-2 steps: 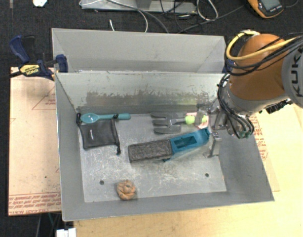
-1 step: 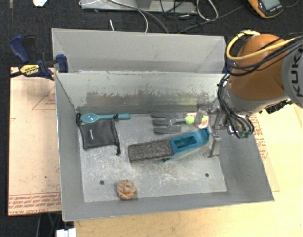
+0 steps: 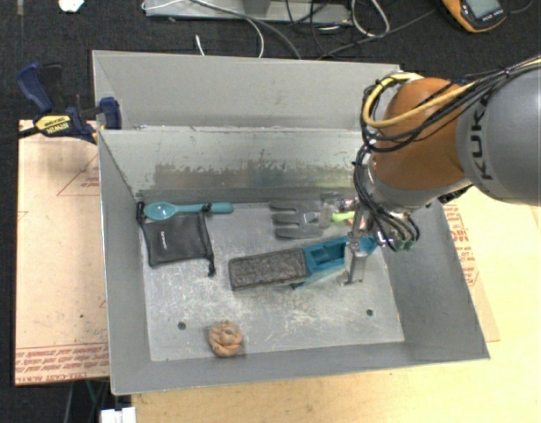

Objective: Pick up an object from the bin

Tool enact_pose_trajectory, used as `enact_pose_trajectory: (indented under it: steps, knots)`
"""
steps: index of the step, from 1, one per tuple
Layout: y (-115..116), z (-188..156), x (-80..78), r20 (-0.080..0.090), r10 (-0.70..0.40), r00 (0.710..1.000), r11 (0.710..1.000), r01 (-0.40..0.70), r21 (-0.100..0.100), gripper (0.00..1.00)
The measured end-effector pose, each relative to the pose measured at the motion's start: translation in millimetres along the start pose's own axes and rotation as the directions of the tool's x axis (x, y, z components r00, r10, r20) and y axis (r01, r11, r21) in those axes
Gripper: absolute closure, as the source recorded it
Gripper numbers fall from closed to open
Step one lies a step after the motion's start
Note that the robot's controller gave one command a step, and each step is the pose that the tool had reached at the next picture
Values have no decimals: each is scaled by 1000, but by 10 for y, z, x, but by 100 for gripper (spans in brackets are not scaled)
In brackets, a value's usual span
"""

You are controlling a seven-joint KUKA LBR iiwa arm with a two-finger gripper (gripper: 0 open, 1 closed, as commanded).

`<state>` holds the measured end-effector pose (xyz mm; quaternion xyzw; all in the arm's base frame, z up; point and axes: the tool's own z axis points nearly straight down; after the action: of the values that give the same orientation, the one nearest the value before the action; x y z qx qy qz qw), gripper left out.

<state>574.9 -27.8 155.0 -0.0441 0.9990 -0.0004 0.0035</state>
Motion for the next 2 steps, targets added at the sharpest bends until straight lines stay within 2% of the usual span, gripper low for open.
enact_pose_trajectory:
  steps: [1, 2]
  knots:
    - [92, 370, 154, 3, 105, 994, 994, -105, -1, 0]
    - [15, 679, -251, 2, 46, 999, 999, -46, 0, 0]
